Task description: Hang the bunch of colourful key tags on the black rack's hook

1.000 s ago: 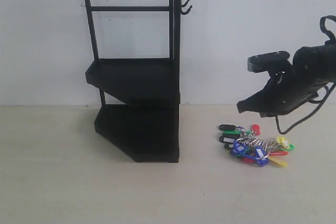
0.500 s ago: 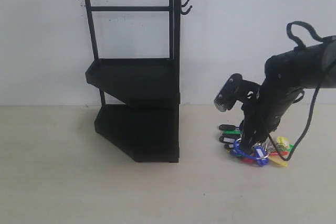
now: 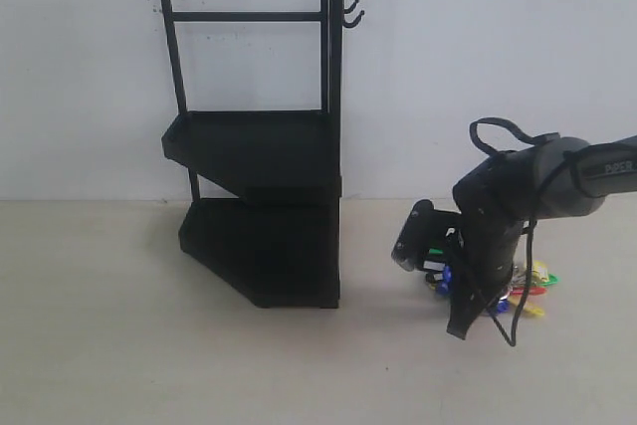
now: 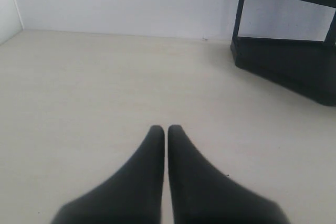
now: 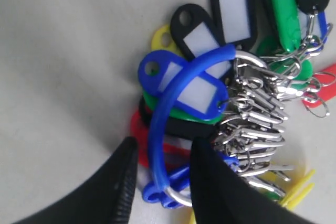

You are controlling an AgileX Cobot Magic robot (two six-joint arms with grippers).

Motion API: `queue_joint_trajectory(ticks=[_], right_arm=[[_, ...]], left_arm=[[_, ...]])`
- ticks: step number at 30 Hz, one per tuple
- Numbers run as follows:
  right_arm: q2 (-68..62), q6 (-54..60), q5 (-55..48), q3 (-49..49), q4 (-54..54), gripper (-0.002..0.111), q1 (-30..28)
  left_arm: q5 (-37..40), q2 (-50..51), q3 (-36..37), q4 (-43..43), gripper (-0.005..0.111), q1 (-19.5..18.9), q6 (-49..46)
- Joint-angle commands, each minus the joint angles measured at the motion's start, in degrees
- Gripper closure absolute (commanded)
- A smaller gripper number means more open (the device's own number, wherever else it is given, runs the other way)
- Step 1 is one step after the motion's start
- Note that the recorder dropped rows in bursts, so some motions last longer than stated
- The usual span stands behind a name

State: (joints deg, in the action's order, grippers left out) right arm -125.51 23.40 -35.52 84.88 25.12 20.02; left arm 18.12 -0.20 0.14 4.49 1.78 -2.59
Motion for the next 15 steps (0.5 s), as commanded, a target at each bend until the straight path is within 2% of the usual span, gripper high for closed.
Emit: queue_joint_trajectory(ticks=[1, 12, 14, 15], right_arm=[[0.1, -0.4, 0.8, 0.5, 0.3, 0.076, 0.2], [-1.7, -0.4, 0.8, 0.5, 0.3, 0.076, 0.1], [-1.9, -0.4, 0.4, 0.5, 0.3, 0.08, 0.1], [-1.9, -0.4, 0.2, 0.5, 0.3, 0.086, 0.1]], left_arm=[[-0.5, 0.2, -0.1, 0.1, 0.102, -0.2, 0.0], [-0.5, 0.2, -0.1, 0.1, 0.102, -0.2, 0.0], [-0.5, 0.2, -0.1, 0.1, 0.102, -0.2, 0.0], [-0.5, 0.2, -0.1, 0.1, 0.102, -0.2, 0.0]])
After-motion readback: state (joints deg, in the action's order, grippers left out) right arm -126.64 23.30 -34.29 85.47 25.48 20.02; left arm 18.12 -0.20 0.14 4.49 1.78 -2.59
